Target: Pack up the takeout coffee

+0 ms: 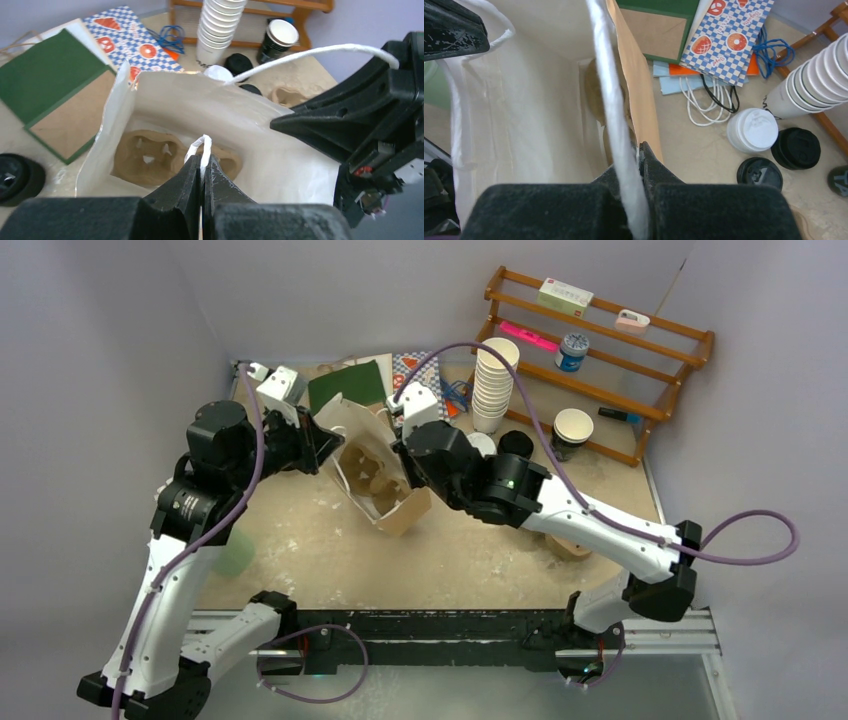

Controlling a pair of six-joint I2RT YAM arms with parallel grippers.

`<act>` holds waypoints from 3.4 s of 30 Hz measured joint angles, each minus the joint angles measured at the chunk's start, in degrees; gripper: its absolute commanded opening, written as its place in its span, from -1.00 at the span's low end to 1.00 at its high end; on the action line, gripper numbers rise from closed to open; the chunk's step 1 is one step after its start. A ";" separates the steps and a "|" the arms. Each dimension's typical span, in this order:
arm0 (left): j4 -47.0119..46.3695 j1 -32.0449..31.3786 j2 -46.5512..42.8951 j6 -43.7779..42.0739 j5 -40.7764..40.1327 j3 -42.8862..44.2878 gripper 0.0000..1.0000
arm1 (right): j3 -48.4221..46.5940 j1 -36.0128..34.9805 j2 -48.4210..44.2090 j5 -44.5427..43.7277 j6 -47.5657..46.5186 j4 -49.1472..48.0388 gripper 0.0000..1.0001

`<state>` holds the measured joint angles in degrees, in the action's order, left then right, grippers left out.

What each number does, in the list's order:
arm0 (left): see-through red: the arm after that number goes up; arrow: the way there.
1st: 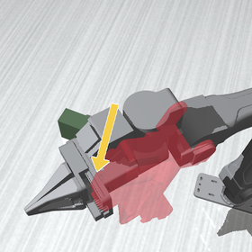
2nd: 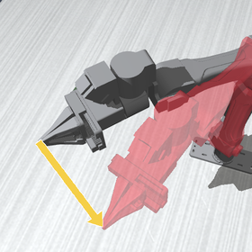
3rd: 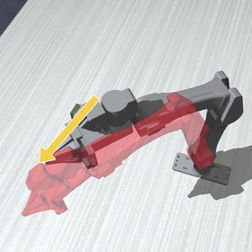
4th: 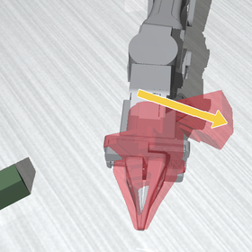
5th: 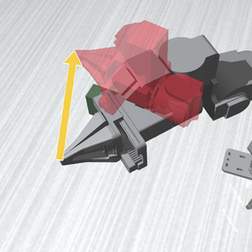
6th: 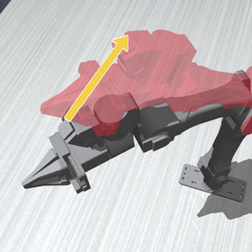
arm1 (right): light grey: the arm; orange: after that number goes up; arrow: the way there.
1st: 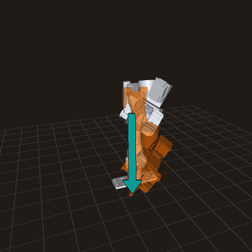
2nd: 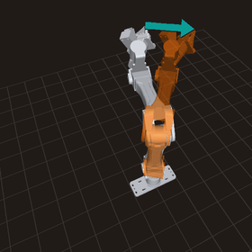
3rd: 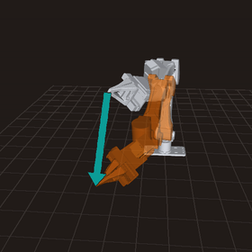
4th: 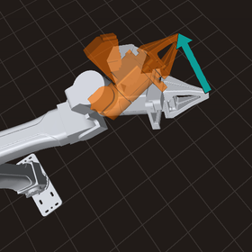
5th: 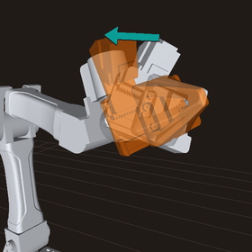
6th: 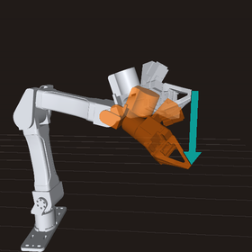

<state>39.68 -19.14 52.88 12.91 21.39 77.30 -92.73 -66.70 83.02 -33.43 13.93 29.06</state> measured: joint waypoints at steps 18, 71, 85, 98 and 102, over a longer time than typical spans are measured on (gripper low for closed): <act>2.10 0.22 7.08 -0.28 -25.20 3.63 -1.00 | -14.60 1.09 20.35 2.64 5.51 1.25 -0.51; -26.01 -24.48 16.52 5.51 -14.80 -1.27 0.34 | 39.45 26.86 0.09 2.51 29.97 -8.48 -1.00; -20.90 -24.44 10.71 3.37 -25.86 -1.27 0.43 | 43.89 36.81 -2.23 -0.98 36.57 -3.56 -1.00; -26.36 -24.41 24.87 3.41 -25.64 1.60 0.21 | 47.34 46.88 -23.96 -4.66 32.46 0.20 -0.42; -27.30 -24.41 34.34 3.39 -26.12 8.50 0.21 | 45.59 46.88 -30.93 -0.87 26.75 -1.75 -0.26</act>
<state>12.38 -43.55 87.22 16.29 -4.73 85.80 -47.13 -19.81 52.10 -34.30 40.69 27.31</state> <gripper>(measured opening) 0.608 0.336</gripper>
